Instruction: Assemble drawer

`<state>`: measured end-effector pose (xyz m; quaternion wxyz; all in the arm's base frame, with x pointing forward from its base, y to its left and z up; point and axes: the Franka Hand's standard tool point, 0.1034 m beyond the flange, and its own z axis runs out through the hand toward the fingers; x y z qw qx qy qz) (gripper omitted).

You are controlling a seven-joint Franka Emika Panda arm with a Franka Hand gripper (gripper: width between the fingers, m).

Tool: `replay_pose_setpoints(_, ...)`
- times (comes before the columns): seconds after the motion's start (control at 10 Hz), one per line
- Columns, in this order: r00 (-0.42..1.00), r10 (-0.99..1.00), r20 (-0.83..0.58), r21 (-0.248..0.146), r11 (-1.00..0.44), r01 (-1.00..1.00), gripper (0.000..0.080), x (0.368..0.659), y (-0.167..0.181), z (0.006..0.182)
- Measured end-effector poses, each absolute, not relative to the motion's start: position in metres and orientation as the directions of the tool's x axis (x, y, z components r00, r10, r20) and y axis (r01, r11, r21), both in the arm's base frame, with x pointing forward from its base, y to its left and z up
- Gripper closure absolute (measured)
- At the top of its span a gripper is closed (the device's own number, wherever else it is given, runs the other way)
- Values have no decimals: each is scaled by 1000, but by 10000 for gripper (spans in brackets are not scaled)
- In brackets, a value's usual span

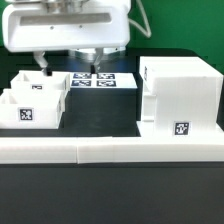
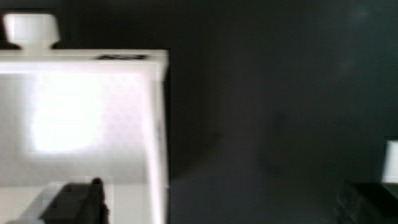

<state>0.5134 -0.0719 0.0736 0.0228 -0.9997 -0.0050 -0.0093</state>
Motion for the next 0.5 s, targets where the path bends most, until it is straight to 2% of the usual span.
replay_pose_setpoints(0.2, 999, 48, 20, -20, -999, 48, 150, 508, -82, 50)
replay_pose_setpoints(0.5, 996, 83, -16, -18, -996, 83, 150, 505, -89, 24)
